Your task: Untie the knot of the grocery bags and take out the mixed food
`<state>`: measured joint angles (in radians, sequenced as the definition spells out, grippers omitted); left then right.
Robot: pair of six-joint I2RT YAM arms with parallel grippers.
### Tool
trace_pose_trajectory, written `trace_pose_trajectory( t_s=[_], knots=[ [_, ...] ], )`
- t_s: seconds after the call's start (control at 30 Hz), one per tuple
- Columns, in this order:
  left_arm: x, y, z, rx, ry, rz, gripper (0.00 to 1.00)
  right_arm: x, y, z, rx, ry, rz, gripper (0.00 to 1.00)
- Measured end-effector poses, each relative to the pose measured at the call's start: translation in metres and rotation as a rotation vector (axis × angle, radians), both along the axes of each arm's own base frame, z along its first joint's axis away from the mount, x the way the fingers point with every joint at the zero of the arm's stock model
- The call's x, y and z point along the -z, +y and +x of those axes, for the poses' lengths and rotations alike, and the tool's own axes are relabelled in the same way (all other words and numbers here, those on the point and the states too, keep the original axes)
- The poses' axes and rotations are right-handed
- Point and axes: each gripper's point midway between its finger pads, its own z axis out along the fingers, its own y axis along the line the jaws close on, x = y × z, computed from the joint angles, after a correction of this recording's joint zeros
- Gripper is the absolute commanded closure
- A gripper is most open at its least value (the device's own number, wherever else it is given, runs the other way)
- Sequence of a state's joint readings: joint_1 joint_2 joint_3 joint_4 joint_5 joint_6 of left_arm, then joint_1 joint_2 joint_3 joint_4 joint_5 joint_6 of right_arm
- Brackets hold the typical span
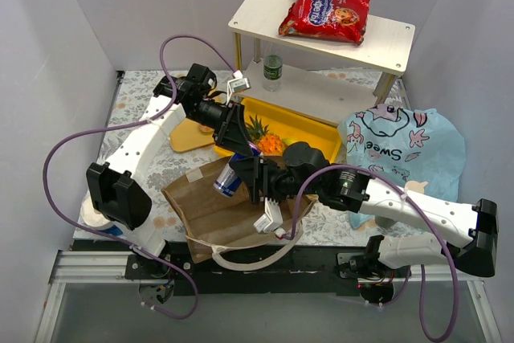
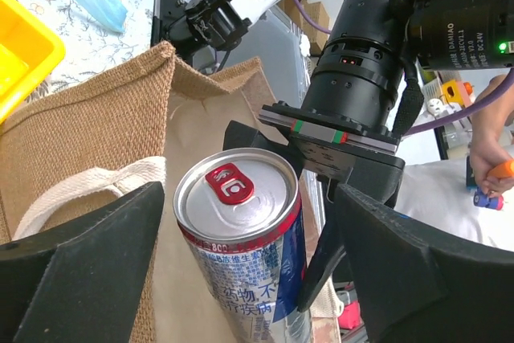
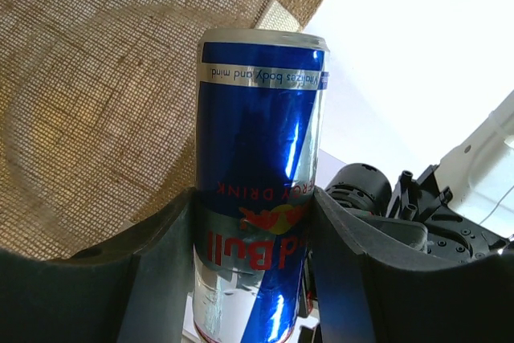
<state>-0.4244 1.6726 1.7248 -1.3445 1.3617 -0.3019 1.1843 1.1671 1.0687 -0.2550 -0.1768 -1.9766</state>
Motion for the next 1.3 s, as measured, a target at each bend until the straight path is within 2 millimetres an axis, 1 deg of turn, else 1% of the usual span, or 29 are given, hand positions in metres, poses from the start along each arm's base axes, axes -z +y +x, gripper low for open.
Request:
trace_pose_trajectory(
  t_s=[0.03,0.07,0.13,0.17,0.23,0.27,0.3,0.33,0.37,0.4,0.43,0.47,0.5,0.53,0.57,0.6,0.7,0.73,0.8,0.87,0.93,0.97,1.0,1.03,1.1,1.17,1.23,1.3],
  knots=[
    [0.000,0.000,0.000,-0.001,-0.002,0.000,0.24,-0.001,0.000,0.001,0.000,0.000,0.003,0.99],
    [0.000,0.000,0.001,-0.001,-0.002,-0.001,0.38,-0.001,0.000,0.002,0.000,0.001,0.005,0.99],
    [0.001,0.000,0.001,0.001,0.008,-0.005,0.51,-0.001,0.000,0.004,0.002,0.001,0.007,0.99],
    [0.002,-0.001,0.002,0.002,0.010,-0.005,0.62,-0.002,0.000,0.005,0.000,-0.003,0.012,0.99],
    [0.003,-0.003,0.004,0.007,0.052,-0.015,0.70,-0.002,0.000,0.006,0.007,0.004,0.013,0.98],
    [0.005,-0.004,0.006,0.010,0.066,-0.017,0.76,0.000,0.000,0.007,0.011,0.012,0.008,0.94],
    [0.007,-0.006,0.008,0.012,0.080,-0.021,0.97,0.002,-0.001,0.008,0.015,0.018,0.005,0.86],
    [0.008,-0.007,0.009,0.014,0.091,-0.024,1.00,0.003,-0.002,0.010,0.022,0.025,0.000,0.67],
    [0.009,-0.008,0.010,0.018,0.101,-0.028,1.00,0.005,-0.003,0.011,0.027,0.030,-0.005,0.60],
    [0.011,-0.009,0.011,0.022,0.107,-0.030,1.00,0.006,-0.003,0.012,0.031,0.035,-0.009,0.49],
    [0.011,-0.010,0.011,0.025,0.110,-0.031,1.00,0.007,-0.004,0.012,0.034,0.038,-0.012,0.44],
    [0.012,-0.011,0.012,0.026,0.111,-0.031,1.00,0.007,-0.005,0.012,0.037,0.037,-0.011,0.34],
    [0.010,-0.012,0.012,0.028,0.112,-0.031,1.00,0.006,-0.007,0.013,0.042,0.034,-0.009,0.05],
    [0.007,-0.014,0.013,0.031,0.113,-0.029,1.00,0.004,-0.010,0.013,0.047,0.029,-0.004,0.02],
    [0.002,-0.018,0.017,0.035,0.100,-0.034,1.00,0.000,-0.014,0.013,0.051,0.019,0.008,0.01],
    [-0.005,-0.022,0.023,0.037,0.064,-0.046,1.00,-0.010,-0.019,0.009,0.043,0.000,0.028,0.01],
    [-0.027,-0.035,0.040,0.030,-0.025,-0.087,1.00,-0.051,-0.044,-0.003,0.035,-0.052,0.128,0.02],
    [-0.036,-0.039,0.049,0.017,-0.081,-0.107,1.00,-0.072,-0.058,-0.008,0.046,-0.072,0.185,0.01],
    [-0.046,-0.047,0.065,-0.025,-0.166,-0.133,1.00,-0.107,-0.084,-0.012,0.088,-0.098,0.280,0.01],
    [-0.049,-0.053,0.079,-0.074,-0.233,-0.150,1.00,-0.132,-0.105,-0.009,0.159,-0.088,0.354,0.01],
    [-0.044,-0.061,0.097,-0.143,-0.296,-0.158,1.00,-0.155,-0.128,0.002,0.277,-0.054,0.439,0.02],
    [-0.042,-0.065,0.106,-0.176,-0.322,-0.165,1.00,-0.161,-0.137,0.009,0.333,-0.034,0.474,0.02],
    [-0.039,-0.071,0.117,-0.214,-0.351,-0.171,1.00,-0.165,-0.147,0.018,0.407,-0.009,0.508,0.01],
    [-0.036,-0.079,0.128,-0.257,-0.381,-0.177,1.00,-0.164,-0.154,0.025,0.467,0.010,0.527,0.02],
    [-0.034,-0.093,0.143,-0.312,-0.421,-0.198,1.00,-0.160,-0.168,0.038,0.574,0.035,0.567,0.01],
    [-0.033,-0.111,0.159,-0.382,-0.463,-0.230,1.00,-0.147,-0.179,0.048,0.662,0.044,0.586,0.01],
    [-0.035,-0.129,0.169,-0.426,-0.484,-0.269,1.00,-0.131,-0.189,0.056,0.739,0.044,0.587,0.01],
    [-0.034,-0.144,0.177,-0.458,-0.479,-0.308,1.00,-0.119,-0.197,0.064,0.800,0.041,0.584,0.01]
  ],
)
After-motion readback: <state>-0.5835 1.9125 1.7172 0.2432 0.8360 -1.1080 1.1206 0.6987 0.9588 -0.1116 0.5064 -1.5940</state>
